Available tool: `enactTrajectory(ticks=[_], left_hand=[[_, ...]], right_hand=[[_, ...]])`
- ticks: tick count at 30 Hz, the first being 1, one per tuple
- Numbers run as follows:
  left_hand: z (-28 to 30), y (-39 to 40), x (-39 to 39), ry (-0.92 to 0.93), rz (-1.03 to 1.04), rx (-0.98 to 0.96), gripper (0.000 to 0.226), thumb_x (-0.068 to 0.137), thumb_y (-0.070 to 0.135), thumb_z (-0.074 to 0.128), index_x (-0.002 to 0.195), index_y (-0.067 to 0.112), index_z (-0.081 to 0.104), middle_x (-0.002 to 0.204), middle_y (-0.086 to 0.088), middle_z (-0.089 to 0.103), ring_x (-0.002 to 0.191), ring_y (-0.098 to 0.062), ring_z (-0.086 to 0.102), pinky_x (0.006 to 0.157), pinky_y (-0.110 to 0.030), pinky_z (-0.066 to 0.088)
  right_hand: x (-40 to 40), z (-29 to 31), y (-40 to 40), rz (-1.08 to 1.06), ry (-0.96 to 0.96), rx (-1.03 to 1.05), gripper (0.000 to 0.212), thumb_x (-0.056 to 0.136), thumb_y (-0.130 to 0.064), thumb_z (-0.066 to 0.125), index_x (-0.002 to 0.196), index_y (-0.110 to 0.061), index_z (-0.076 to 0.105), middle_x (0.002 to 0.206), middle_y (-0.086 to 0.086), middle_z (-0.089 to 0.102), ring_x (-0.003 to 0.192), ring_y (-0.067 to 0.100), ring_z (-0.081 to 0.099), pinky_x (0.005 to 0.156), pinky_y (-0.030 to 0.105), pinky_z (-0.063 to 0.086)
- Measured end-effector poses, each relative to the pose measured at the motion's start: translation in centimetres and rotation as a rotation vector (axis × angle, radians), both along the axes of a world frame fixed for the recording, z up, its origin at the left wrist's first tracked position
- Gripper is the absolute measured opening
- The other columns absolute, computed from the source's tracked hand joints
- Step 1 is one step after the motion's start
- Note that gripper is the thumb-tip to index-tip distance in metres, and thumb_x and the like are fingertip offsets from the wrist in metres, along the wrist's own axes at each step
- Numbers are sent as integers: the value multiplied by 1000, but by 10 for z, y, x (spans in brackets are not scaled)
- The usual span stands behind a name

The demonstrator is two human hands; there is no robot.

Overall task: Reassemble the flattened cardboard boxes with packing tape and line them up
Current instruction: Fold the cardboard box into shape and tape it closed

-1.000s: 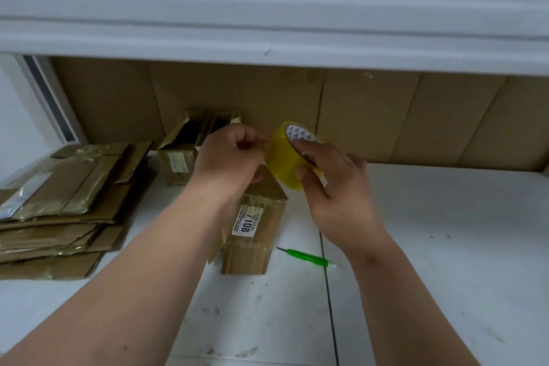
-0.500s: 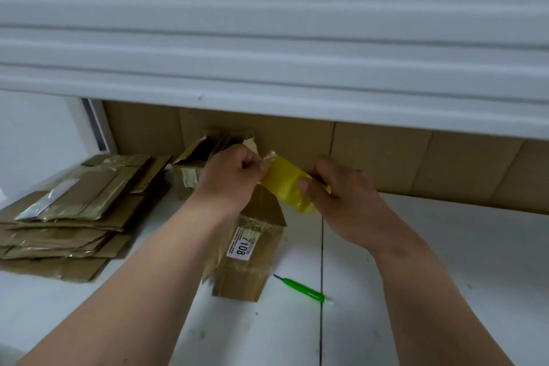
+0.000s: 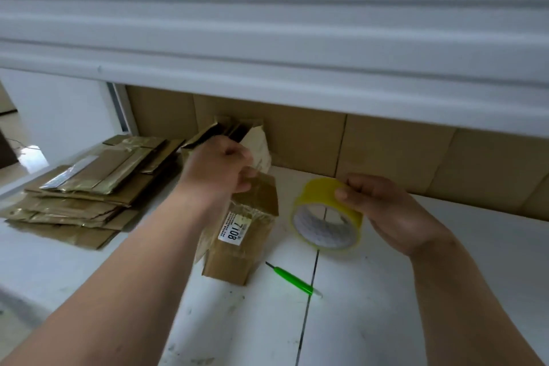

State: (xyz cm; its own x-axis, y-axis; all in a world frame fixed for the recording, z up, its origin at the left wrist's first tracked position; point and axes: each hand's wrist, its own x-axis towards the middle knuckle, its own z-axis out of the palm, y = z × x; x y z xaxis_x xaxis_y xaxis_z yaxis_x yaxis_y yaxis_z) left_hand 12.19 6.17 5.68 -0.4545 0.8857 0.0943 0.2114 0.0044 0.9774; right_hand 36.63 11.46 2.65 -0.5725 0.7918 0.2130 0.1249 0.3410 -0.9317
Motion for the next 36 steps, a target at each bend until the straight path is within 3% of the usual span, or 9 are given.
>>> enactTrajectory(ticks=[2,6,8,10,21,27,31,34,36], left_hand=[[2,0,-17,-7,42,-23,13,99,11,56,89,8,64,87,-11,66,78,-20,67,69,-35,58],[-9,-3,-31,30,46,-146,12,97,9,58,88,9,65,87,-13,69,77,-23,67,65,-37,57],[-17,-6,-31,41,54,-193,12,96,6,57,86,9,64,85,-13,70,77,-25,67,71,-41,59],[-23,-9,-32,30,75,-203,14,95,3,56,86,9,65,81,-12,69,75,-25,66,72,-42,60],[-31,-14,-40,-54,130,-161,6,91,2,64,86,-1,67,69,-12,66,61,-22,62,51,-29,54],[-47,-19,-48,-132,156,-225,7,87,-3,64,90,-9,64,74,-19,62,61,-25,59,48,-27,55],[-63,-27,-57,-139,194,-275,7,87,-3,64,90,-9,66,76,-20,62,65,-27,60,57,-33,55],[-75,-30,-63,-139,238,-299,9,87,-2,65,89,-11,66,73,-20,63,64,-27,59,60,-33,54],[-84,-30,-66,-109,256,-322,11,86,0,67,88,-10,68,76,-24,67,64,-25,59,60,-32,53]], right_hand=[[8,-9,2,-30,40,-71,37,69,-57,74,77,-21,73,69,-2,60,68,10,54,67,23,43],[-1,-19,4,-130,-82,-110,22,78,-38,68,86,-18,73,81,0,69,82,15,63,76,28,45],[-8,-22,5,-175,-137,-144,9,87,-27,69,84,-19,73,82,0,68,84,16,62,75,27,45],[-15,-26,6,-217,-199,-163,10,90,-19,65,82,-19,71,84,0,66,82,17,60,71,26,44],[-39,-25,13,-294,-302,-167,14,90,-20,64,77,-22,70,83,0,64,81,16,59,65,26,43],[-57,-35,14,-250,-479,-140,11,85,-30,63,76,-27,69,92,1,65,95,23,62,86,37,50],[-78,-42,11,-244,-619,-94,22,64,-49,54,76,-34,67,92,-4,63,98,24,60,95,43,49],[-93,-50,12,-224,-677,-17,15,84,-35,55,83,-28,68,83,-10,61,90,16,57,100,39,40],[-103,-54,11,-215,-704,64,20,88,-31,52,91,-23,70,86,-7,64,79,7,52,100,37,36]])
